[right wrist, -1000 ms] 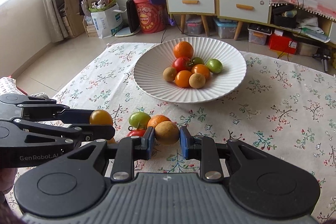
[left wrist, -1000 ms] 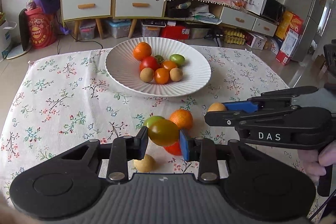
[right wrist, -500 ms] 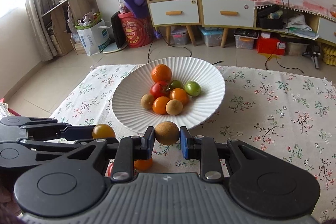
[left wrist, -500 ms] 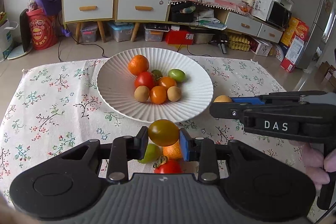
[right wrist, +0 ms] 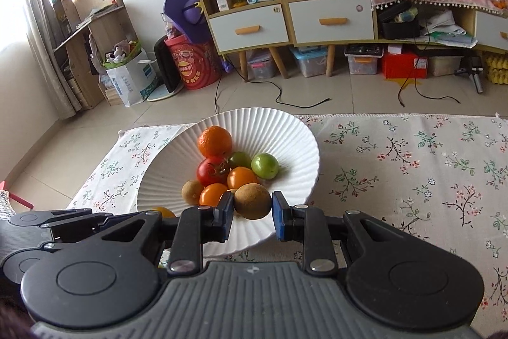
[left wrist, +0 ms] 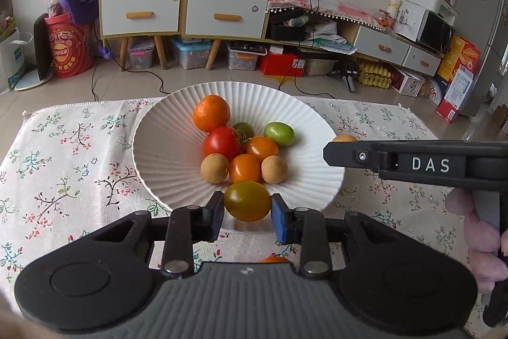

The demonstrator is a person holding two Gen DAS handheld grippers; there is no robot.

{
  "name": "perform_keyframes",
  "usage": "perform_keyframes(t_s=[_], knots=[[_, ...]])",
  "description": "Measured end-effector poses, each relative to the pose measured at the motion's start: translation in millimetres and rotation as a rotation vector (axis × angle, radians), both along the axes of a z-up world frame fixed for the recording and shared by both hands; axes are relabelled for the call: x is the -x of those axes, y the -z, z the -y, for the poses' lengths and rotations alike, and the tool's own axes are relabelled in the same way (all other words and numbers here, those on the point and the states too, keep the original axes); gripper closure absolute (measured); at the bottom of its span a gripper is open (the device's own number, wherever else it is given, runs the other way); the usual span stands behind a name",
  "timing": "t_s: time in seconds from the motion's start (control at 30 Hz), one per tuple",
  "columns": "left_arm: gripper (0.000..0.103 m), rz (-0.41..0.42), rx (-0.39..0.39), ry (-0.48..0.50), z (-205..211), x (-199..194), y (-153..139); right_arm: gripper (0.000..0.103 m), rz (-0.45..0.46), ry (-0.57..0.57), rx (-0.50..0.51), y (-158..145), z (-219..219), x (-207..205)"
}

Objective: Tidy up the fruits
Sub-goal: 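Lift the yellow tomato and kiwi and carry them toward the bowl, then lower both fruits into the bowl and open both tools, then withdraw both tools back toward the remaining fruits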

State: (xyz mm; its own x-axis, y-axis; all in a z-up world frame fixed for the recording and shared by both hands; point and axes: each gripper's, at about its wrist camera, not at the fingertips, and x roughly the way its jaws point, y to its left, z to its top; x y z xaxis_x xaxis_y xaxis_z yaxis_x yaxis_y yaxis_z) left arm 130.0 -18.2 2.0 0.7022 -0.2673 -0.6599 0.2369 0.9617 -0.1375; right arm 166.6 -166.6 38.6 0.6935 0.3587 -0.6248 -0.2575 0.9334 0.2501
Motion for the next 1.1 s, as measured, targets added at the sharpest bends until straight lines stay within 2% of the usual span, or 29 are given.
perform_keyframes(t_s=[0.33,0.47,0.57,0.63,0.8,1.0,1.1], knots=[[0.077,0.005,-0.012,0.006,4,-6,3,0.080,0.004,-0.043,0.098,8,-10,1],[0.076,0.010,-0.021,0.014,5,-5,3,0.079,0.003,-0.045,0.107,7,-8,0],[0.075,0.014,-0.025,0.012,4,-4,2,0.070,0.011,-0.036,0.106,5,-8,2],[0.072,0.009,-0.025,0.014,3,-5,1,0.068,0.010,-0.040,0.111,3,-8,4],[0.054,0.004,-0.041,0.033,3,-2,-2,0.055,-0.016,-0.020,0.097,4,-4,9],[0.042,0.012,-0.061,0.052,-2,9,-7,0.046,-0.049,-0.002,0.082,3,-2,15],[0.040,0.004,-0.069,0.053,-7,14,-8,0.039,-0.053,-0.009,0.088,2,-5,19]])
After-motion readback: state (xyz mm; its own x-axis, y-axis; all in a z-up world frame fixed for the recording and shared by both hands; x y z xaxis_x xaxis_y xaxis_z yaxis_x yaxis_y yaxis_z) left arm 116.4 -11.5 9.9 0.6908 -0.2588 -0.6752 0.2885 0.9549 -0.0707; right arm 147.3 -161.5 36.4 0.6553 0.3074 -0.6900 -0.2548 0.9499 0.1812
